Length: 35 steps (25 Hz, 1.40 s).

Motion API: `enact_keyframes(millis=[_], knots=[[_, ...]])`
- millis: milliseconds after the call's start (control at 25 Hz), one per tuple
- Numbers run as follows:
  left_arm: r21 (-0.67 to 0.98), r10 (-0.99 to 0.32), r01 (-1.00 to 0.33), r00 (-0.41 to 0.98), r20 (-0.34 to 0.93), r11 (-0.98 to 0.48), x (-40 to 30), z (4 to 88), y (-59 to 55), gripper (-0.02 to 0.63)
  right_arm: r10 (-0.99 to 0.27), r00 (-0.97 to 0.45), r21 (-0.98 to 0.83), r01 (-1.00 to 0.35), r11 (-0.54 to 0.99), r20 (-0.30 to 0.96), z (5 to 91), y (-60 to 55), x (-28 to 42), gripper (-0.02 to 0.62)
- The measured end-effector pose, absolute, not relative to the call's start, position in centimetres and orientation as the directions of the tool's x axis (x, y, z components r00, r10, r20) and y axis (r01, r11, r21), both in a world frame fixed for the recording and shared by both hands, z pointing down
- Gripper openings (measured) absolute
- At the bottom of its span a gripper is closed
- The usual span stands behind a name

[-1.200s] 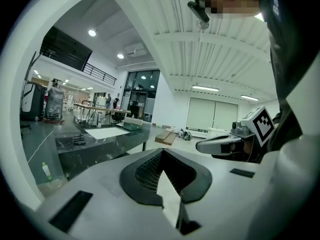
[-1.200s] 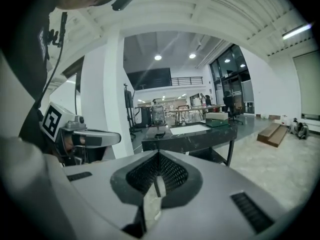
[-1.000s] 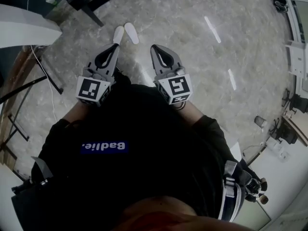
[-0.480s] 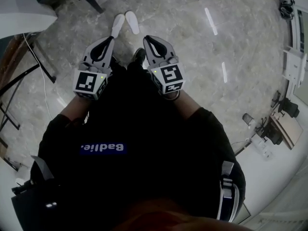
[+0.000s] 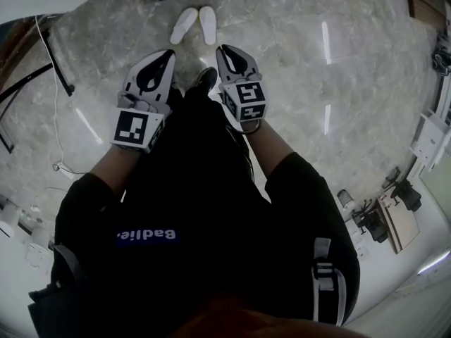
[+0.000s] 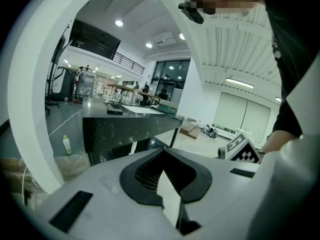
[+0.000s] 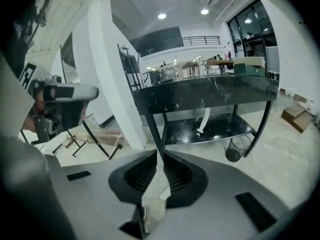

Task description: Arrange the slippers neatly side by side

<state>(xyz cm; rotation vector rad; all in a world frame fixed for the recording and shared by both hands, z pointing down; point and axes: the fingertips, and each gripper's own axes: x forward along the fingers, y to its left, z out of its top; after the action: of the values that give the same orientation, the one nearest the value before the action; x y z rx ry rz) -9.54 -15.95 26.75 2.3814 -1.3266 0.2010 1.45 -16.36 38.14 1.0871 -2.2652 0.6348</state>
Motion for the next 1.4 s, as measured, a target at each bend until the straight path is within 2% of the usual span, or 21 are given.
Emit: enact_keyframes(millis=[120, 320, 640, 1040, 1400], knots=[[0.28, -0.803, -0.849, 0.519, 0.293, -0.447, -9.0, 26.9, -16.4, 0.002, -0.506, -0.526, -0.178, -0.792, 0.584, 0.684, 42.5, -17.1, 1.5, 0.041], [0.288, -0.798, -0.862, 0.5, 0.338, -0.418, -9.2, 30.2, -15.2, 0.002, -0.457, -0.513, -0.177, -0.783, 0.596, 0.727, 49.2, -17.7, 0.4, 0.064], [0.317, -0.773, -0.871, 0.482, 0.411, -0.375, -10.7, 38.8, -14.3, 0.002, -0.354, -0.408, -0.19, -0.837, 0.514, 0.841, 63.4, -17.5, 0.5, 0.129], [0.317, -0.714, -0.842, 0.538, 0.448, -0.436, -10.6, 51.3, -14.4, 0.002, -0.322, -0.253, -0.116, -0.914, 0.389, 0.912, 82.3, -19.9, 5.6, 0.132], [0.356, -0.729, -0.843, 0.532, 0.431, -0.404, -9.6, 62.9, -16.7, 0.002, -0.216, -0.244, -0.146, -0.909, 0.39, 0.945, 96.4, -20.9, 5.3, 0.132]])
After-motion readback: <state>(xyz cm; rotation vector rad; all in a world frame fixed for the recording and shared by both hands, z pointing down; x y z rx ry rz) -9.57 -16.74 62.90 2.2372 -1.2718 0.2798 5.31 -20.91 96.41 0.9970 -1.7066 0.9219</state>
